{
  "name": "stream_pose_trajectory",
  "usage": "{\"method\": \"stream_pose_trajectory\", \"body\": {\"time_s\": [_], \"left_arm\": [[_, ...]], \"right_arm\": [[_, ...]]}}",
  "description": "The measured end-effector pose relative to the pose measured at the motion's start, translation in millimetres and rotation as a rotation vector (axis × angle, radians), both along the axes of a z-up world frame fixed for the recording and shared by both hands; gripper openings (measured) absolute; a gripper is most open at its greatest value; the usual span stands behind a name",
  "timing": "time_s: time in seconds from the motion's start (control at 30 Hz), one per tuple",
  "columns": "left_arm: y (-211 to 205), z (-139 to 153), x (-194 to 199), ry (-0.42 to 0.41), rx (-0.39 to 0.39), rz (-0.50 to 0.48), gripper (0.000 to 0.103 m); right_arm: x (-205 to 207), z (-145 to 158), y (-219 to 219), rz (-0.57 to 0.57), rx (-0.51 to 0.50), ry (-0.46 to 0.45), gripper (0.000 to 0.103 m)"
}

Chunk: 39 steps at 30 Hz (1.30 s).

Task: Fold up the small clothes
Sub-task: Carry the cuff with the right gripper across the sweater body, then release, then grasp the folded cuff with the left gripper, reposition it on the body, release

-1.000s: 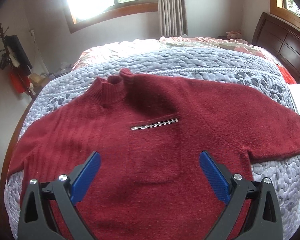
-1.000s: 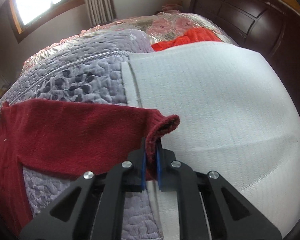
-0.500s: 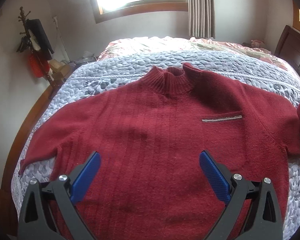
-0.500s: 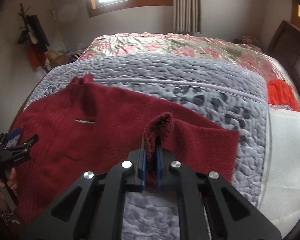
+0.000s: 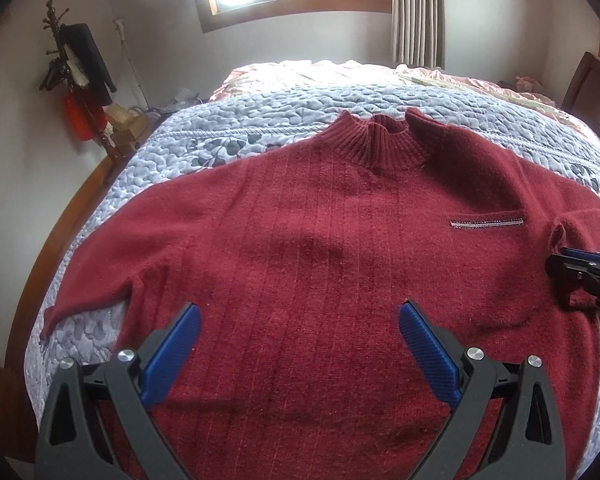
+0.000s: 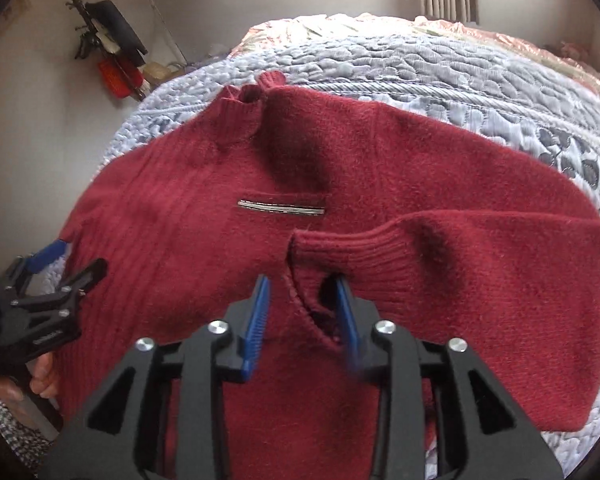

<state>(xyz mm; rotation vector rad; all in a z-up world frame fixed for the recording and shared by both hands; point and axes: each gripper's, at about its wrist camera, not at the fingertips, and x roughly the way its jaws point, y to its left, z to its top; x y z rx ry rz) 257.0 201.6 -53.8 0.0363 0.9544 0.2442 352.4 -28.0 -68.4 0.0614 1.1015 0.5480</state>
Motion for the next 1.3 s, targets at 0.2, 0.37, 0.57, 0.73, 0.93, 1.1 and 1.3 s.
{"method": "stream_pose_trajectory", "body": {"time_s": [0.2,0.37,0.57,0.73,0.93,1.1,1.3], "left_arm": [[-41,-1,8,0.0,-0.065,-0.106,0.099],[-102,-9,24,0.033,-0.113,-0.228,0.099],[-155,-24,52,0.105,-0.166,-0.279,0.099],[-174,-36,68,0.166,-0.223,-0.273,0.095],[-189,-41,72,0.172,-0.282,-0.28,0.071],[-184,-35,71,0.156,-0.332,-0.269,0.029],[-168,-5,54,0.055,-0.376,-0.296,0.017]], "right_arm": [[-32,31,-42,-0.035,0.072,-0.059,0.055],[-57,29,-99,-0.16,0.021,-0.074,0.055],[-77,4,-153,-0.263,0.022,-0.036,0.055],[-83,-16,-184,-0.327,0.021,-0.01,0.055],[-91,-30,-197,-0.346,0.022,-0.004,0.055],[-97,-32,-200,-0.354,0.034,-0.005,0.055],[-103,-25,-206,-0.376,0.052,-0.015,0.055]]}}
